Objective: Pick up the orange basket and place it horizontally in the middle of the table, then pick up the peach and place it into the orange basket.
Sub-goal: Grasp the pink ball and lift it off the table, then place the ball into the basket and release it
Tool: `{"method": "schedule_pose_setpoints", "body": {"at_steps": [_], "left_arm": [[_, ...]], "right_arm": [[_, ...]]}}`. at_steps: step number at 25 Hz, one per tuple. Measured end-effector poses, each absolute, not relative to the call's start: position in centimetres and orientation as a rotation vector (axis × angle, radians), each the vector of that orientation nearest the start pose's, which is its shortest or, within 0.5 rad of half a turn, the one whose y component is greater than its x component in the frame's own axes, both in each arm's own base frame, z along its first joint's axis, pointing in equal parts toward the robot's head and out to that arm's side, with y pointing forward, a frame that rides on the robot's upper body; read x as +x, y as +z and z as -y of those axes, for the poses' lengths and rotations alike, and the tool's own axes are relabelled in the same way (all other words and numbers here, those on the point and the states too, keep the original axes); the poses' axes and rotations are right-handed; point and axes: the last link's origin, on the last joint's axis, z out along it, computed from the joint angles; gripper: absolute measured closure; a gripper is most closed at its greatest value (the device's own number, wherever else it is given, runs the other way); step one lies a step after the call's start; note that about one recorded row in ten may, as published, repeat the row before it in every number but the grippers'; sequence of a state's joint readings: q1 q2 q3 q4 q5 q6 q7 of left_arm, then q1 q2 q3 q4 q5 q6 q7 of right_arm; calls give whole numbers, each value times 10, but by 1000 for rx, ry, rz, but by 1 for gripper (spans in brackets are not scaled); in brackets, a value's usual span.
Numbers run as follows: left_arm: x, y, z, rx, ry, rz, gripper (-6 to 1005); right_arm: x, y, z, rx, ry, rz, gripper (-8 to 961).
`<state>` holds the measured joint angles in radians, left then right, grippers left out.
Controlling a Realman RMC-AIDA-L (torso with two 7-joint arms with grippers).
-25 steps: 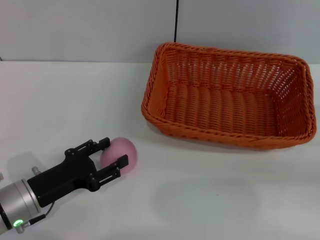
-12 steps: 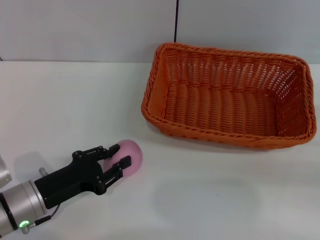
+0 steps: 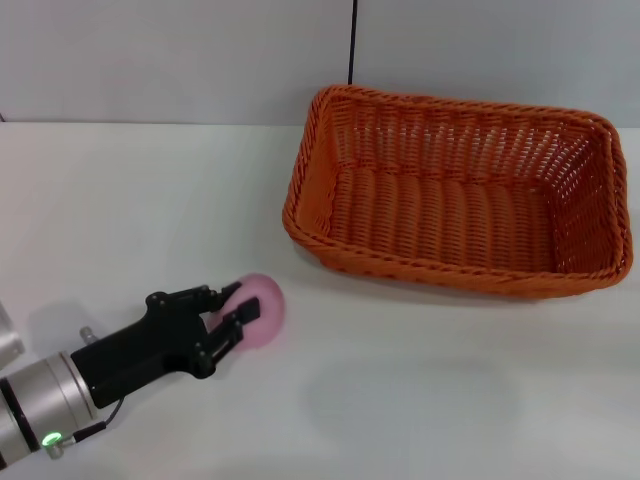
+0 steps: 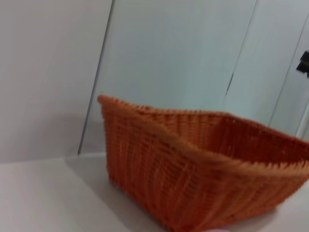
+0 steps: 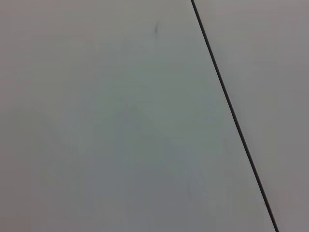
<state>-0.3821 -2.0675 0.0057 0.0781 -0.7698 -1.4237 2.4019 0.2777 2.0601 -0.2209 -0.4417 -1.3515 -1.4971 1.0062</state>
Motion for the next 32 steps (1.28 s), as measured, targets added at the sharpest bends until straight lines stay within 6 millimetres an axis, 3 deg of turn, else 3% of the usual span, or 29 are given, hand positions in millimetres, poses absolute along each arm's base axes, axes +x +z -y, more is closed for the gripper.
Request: {"method": "schedule_pose_setpoints", "body": {"at_steps": [8, 15, 19, 22, 26, 28, 32], "left_arm": [[-319, -41, -253, -2254, -1009, 685, 809], [-299, -27, -285, -2095, -1141, 636, 897], [-283, -29, -296, -2099, -1195, 611, 915], [-256, -40, -308, -2165, -1261, 569, 928], [-251, -43, -310, -2183, -1271, 562, 944], [-233, -57, -311, -2263, -1299, 553, 950], [-224, -76, -309, -2369, -1249, 563, 956]], "right_arm": [[371, 110, -273, -1532, 1064, -621, 278], [371, 106, -272, -1535, 1073, -636, 278], [370, 103, -273, -1544, 1074, -640, 278], [370, 101, -273, -1546, 1073, -638, 278], [370, 100, -272, -1547, 1070, -639, 278], [371, 99, -272, -1546, 1068, -641, 278], [371, 98, -273, -1545, 1069, -641, 278]]}}
